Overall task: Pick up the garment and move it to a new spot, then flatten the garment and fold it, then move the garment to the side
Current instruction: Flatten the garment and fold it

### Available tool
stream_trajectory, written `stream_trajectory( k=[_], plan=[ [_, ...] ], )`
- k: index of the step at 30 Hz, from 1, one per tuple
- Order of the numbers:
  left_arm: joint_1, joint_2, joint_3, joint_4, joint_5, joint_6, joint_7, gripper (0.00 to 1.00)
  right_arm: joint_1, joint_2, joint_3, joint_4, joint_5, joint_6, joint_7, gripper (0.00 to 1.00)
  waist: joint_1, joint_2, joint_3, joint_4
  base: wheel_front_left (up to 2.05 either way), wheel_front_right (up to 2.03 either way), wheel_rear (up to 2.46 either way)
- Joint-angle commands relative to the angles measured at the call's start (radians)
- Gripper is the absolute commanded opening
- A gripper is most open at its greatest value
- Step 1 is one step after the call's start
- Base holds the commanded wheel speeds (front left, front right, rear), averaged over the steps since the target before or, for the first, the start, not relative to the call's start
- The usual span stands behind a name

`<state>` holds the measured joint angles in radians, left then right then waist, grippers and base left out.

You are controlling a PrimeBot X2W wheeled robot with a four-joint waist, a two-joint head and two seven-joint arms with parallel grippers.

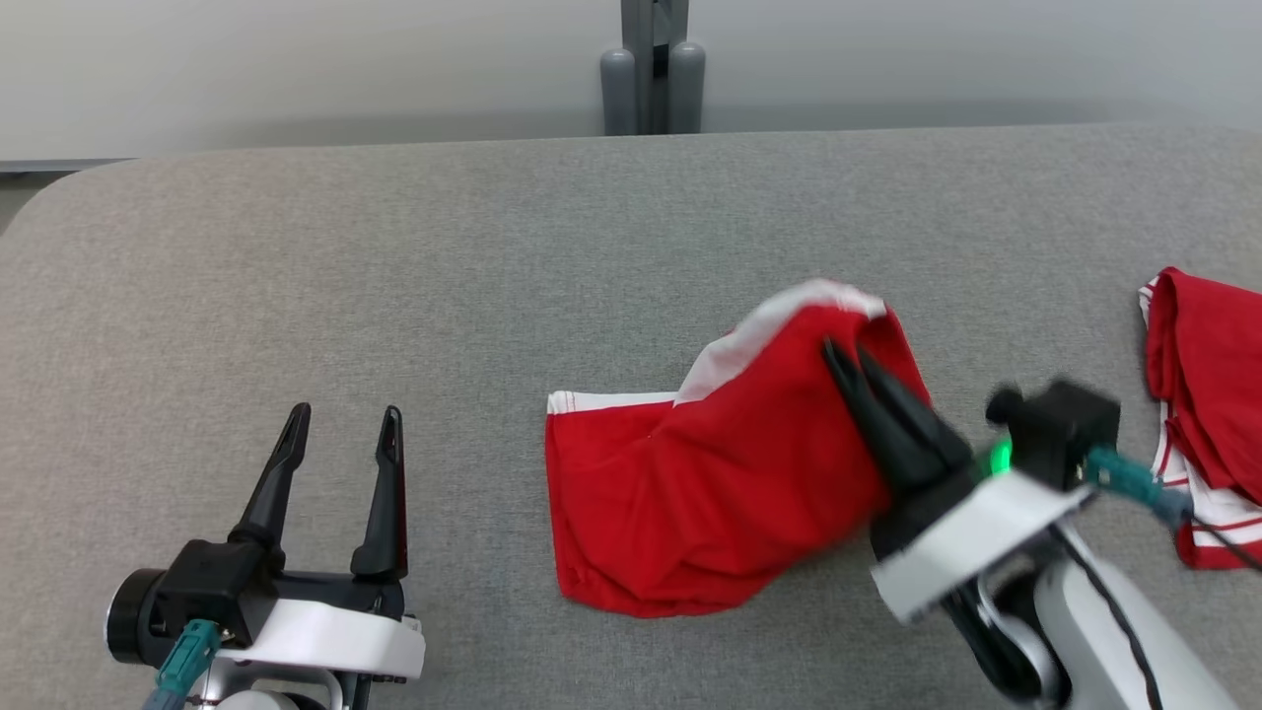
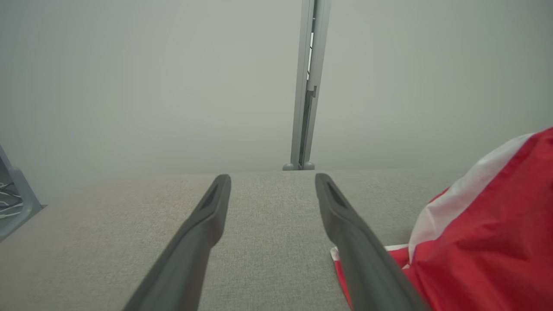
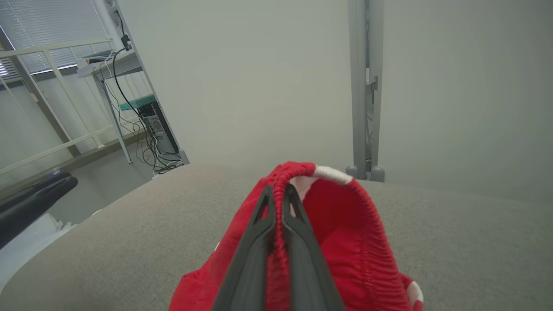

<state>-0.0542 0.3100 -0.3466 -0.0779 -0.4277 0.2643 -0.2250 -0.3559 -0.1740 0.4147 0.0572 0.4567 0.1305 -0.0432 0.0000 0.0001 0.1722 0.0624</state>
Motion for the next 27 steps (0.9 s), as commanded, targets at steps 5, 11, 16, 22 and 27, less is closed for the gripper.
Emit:
stream_trajectory(
  k=[5, 11, 16, 22, 27],
  plan=[
    [-0.029, 0.011, -0.001, 0.008, -0.001, -0.010, -0.005, 1.00, 0.212, -0.068, -0.027, 0.038, -0.019, 0.001, 0.016, 0.00, 0.0000, -0.0001, 0.012, -0.040, 0.00, 0.00, 0.00],
    [-0.043, 0.017, -0.001, 0.011, -0.002, -0.013, 0.000, 1.00, 0.347, -0.091, -0.062, 0.072, -0.004, 0.001, -0.004, 0.00, 0.0000, -0.0001, 0.015, -0.073, 0.00, 0.00, 0.00],
    [-0.041, 0.028, 0.001, 0.008, -0.003, -0.012, 0.005, 1.00, 0.375, -0.101, -0.089, 0.116, 0.004, 0.001, -0.033, 0.00, 0.0000, -0.0001, 0.015, -0.090, 0.00, 0.00, 0.00],
    [-0.042, 0.038, 0.001, 0.006, -0.006, -0.008, 0.016, 1.00, 0.371, -0.087, -0.135, 0.224, 0.025, 0.001, -0.055, 0.92, 0.0000, -0.0001, 0.008, -0.100, 0.00, 0.00, 0.00],
    [-0.030, 0.046, 0.013, 0.005, -0.011, 0.006, 0.021, 1.00, 0.369, -0.069, -0.230, 0.226, 0.055, 0.001, -0.101, 1.00, 0.0000, -0.0001, -0.003, -0.100, 0.00, 0.00, 0.00]
  ],
)
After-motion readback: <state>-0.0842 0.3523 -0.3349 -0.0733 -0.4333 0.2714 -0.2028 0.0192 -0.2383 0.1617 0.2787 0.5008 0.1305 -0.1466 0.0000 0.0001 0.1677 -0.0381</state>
